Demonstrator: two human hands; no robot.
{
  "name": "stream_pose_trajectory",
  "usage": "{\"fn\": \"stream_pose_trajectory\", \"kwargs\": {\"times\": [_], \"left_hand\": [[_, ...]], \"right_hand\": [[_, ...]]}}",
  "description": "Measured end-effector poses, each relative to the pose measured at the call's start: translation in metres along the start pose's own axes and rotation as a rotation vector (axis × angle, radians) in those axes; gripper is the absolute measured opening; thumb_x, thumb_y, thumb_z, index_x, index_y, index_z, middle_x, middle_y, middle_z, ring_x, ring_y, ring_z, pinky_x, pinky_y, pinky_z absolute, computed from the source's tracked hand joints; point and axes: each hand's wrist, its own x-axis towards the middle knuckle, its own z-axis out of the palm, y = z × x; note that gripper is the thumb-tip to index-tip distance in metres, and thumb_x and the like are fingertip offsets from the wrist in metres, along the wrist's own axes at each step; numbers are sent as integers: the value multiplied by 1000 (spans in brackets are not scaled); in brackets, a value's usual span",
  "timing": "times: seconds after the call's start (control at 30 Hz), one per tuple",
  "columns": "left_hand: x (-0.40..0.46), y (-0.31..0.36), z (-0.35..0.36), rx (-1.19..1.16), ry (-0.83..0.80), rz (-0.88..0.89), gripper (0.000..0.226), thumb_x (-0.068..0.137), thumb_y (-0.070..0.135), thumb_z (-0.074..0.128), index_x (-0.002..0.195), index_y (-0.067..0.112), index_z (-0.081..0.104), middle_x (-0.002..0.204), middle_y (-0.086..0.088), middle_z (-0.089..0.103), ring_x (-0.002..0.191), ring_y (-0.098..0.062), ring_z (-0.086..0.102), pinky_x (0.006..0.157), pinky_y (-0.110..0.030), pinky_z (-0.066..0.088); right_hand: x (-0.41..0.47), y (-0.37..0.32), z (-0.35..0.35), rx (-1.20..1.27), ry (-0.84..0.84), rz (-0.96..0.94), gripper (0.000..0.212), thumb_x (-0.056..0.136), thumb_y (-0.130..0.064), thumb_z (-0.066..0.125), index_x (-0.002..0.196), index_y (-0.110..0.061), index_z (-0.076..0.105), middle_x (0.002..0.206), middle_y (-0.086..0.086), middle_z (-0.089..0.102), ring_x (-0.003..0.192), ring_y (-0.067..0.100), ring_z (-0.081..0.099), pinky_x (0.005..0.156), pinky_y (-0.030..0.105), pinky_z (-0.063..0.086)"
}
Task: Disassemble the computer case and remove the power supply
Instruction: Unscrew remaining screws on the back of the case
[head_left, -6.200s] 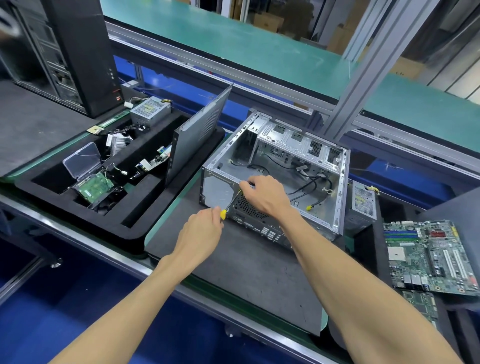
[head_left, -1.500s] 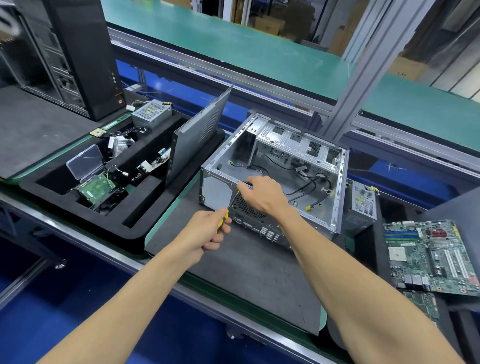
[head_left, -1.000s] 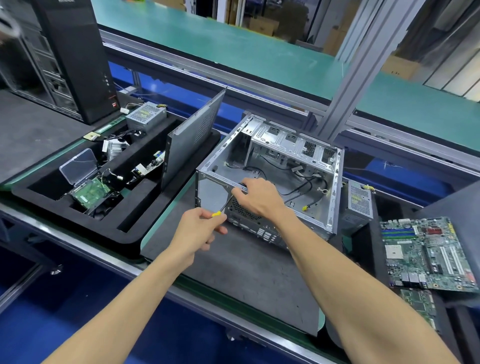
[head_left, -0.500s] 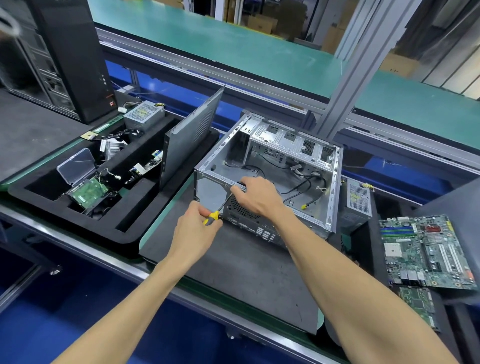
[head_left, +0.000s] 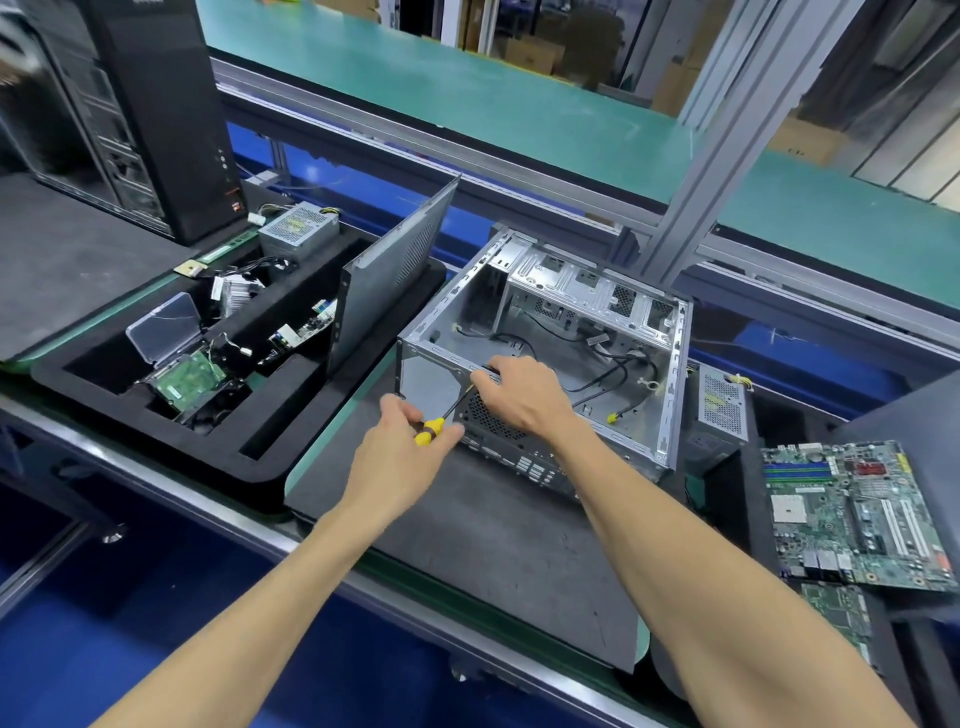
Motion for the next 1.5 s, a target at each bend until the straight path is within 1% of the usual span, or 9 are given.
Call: {"fn": "stream_pose_trajectory", "kwargs": {"times": [0.13,0.33,0.57,0.7,0.9,1.17,1.3,1.4,1.5], "left_hand": [[-6,0,4,80,46,88,27,91,30,67,98,16,44,78,1,68,74,-24,61,61,-37,47],[4,14,-13,-1190,-485,-701,13,97,21,62,95,10,54,73,-5,70,36,-4,33,26,-13,22],[-8,2,-4,237,-11,130,29,99,48,50,108,21,48,78,10,60,78,-26,58,68,-39,46],[-7,6,4,-36,-45,36,30,92,29,68,101,15,43,81,5,61,69,-18,57,56,-32,39],[7,10,-18,-1385,-573,-812,15,87,15,66,88,12,51,71,-2,59,37,-5,29,25,-13,20],[1,10,-1,-351,-258,-291,37,103,41,45,98,7,61,64,2,60,40,-9,39,37,-19,25],[-3,9,5,47,-74,-45,36,90,46,65,96,18,45,87,5,61,80,-16,59,56,-30,36],[-3,10,4,-215,-112,-126,29,92,29,69,92,12,45,74,-1,68,58,-15,50,45,-27,32],[4,10,-9,-1013,-448,-580,19,93,17,66,90,8,49,67,-2,65,39,-7,32,27,-17,19]], "right_hand": [[-2,-3,-2,42,4,13,38,85,-41,25,65,-12,37,60,9,47,58,26,39,55,34,31],[1,-3,-1,40,1,29,37,86,-40,26,65,-12,36,63,16,51,58,26,39,53,34,30],[0,-2,-2,12,-10,37,38,85,-42,27,67,-11,42,62,8,53,58,24,43,53,31,30],[-1,-2,-2,16,-13,38,40,86,-41,28,68,-10,46,65,9,58,60,25,45,54,31,29],[0,-1,-2,2,10,22,41,94,-37,35,69,-8,50,68,12,62,60,25,48,54,29,31],[0,-1,-2,17,19,25,43,95,-37,36,72,-6,55,69,12,63,64,28,54,54,29,30],[0,-1,-1,12,22,23,42,94,-38,36,71,-8,54,69,12,64,61,26,50,53,29,31],[2,-1,1,8,27,26,46,94,-38,35,75,-4,59,69,11,64,63,27,54,53,28,31],[2,-1,1,3,32,29,41,93,-37,36,67,-7,49,66,13,62,59,27,49,53,30,30]]}}
